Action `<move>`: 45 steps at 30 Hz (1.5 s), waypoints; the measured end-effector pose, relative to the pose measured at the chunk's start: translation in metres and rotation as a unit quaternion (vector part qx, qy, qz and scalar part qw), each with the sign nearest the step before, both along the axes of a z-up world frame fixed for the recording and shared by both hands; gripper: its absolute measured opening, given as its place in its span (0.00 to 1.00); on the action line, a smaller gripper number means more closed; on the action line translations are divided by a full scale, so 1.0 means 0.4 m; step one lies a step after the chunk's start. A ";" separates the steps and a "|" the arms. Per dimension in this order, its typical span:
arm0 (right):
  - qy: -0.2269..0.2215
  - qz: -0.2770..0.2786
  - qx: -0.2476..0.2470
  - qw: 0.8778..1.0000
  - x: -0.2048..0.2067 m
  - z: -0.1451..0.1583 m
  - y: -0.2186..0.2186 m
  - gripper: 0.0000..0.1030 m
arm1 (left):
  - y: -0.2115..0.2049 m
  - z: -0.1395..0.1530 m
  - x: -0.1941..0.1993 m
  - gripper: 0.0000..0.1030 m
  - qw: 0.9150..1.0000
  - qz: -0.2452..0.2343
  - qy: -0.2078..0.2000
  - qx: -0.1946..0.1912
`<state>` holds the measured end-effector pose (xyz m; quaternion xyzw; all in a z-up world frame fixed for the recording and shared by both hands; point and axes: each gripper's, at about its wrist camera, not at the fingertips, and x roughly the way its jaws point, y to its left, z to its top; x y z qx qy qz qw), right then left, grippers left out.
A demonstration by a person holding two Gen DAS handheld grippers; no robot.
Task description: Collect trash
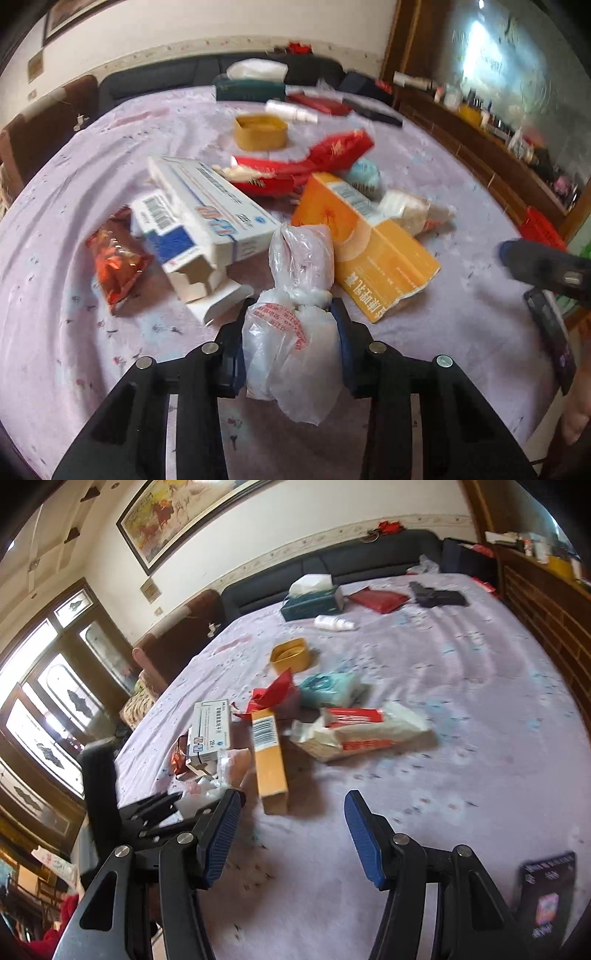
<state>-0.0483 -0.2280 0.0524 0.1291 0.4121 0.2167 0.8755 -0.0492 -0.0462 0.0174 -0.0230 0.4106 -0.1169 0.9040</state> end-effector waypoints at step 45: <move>-0.120 -0.061 -0.036 0.990 -0.093 -0.055 -0.006 0.23 | -0.050 0.030 -0.052 0.37 0.996 0.029 -0.082 0.010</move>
